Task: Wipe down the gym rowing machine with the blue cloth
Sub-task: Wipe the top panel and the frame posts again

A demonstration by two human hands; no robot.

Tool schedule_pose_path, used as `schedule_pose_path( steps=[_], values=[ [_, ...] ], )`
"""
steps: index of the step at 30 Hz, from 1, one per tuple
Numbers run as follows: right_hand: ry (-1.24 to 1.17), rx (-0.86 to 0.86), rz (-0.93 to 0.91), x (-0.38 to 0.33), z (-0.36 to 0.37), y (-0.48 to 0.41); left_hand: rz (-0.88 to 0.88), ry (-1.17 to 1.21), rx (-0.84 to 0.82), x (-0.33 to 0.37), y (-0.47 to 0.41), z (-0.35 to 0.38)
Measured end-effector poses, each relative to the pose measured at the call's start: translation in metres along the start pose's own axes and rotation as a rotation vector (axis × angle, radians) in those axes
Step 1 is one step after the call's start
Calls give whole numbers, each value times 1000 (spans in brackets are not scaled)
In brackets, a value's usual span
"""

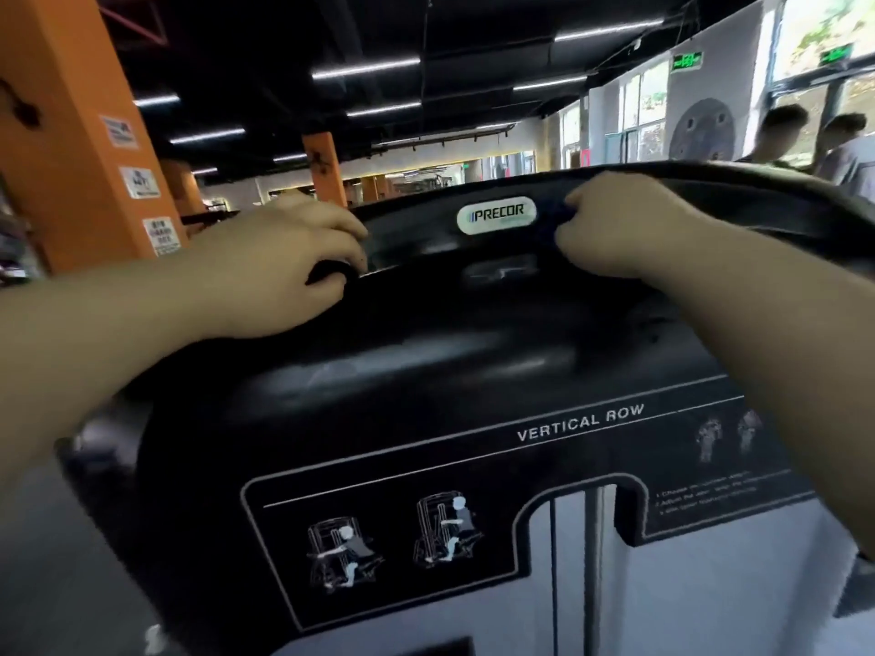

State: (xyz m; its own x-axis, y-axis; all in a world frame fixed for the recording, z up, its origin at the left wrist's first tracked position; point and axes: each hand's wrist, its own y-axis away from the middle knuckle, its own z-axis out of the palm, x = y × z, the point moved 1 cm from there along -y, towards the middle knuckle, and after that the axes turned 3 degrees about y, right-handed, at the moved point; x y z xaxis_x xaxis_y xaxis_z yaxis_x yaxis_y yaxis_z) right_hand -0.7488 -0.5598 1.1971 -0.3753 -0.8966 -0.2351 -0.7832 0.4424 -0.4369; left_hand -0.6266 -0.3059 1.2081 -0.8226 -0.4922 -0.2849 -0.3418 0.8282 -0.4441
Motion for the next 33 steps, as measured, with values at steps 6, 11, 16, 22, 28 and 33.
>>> schedule_pose_path(
  steps=[6, 11, 16, 22, 28, 33],
  values=[
    [-272, -87, -154, -30, 1, 11, -154, 236, 24, 0, 8, 1],
    [-72, -51, -17, -45, 7, -4, -222, 307, 104, 3, 9, -3],
    [-315, -184, -362, -122, 22, 21, -350, 381, 298, 0, 16, -2],
    [-765, -119, -175, -88, 1, 24, -98, 381, 340, 21, 25, -9],
    [-462, 360, -111, -43, 11, 30, -75, 206, 41, 56, 22, 6],
    [-303, 352, -107, -33, 31, 37, -121, -39, 98, 44, 87, 2]
  ],
)
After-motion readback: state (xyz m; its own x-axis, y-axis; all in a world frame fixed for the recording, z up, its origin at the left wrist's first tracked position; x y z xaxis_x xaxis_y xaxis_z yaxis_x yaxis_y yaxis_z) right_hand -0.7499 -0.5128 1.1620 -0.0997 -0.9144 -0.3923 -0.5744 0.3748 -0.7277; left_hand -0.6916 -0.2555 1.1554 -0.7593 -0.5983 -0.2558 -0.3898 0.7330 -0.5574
